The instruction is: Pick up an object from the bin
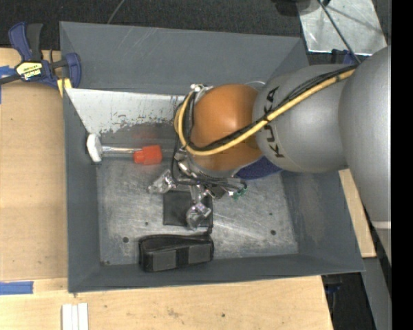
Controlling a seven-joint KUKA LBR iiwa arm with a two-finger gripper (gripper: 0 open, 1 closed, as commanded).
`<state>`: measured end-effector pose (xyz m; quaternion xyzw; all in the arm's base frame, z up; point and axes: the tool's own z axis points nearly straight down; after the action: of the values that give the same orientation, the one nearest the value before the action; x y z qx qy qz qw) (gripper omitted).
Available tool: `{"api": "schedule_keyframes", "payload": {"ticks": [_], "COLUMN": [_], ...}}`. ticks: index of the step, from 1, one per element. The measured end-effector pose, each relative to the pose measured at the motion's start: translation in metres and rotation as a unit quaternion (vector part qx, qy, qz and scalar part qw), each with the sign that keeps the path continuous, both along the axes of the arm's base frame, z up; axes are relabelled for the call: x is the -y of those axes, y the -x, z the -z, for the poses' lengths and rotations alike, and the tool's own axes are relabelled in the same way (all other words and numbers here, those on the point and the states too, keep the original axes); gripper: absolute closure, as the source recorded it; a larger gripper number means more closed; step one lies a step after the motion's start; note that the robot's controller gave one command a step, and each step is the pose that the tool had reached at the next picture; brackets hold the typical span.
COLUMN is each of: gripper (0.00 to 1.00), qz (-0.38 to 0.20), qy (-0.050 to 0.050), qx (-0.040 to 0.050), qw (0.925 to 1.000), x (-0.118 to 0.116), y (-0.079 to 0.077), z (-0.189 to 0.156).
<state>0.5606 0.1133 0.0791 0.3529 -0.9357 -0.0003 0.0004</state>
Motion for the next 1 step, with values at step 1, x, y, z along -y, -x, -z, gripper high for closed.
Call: {"api": "schedule_keyframes", "payload": {"ticks": [1], "gripper": [1.00], "qz": [0.001], "qy": [-0.001], "qx": [0.0033], "qw": [1.0000], "x": [-0.0005], "y": [-0.0024], "z": [-0.0029]}}
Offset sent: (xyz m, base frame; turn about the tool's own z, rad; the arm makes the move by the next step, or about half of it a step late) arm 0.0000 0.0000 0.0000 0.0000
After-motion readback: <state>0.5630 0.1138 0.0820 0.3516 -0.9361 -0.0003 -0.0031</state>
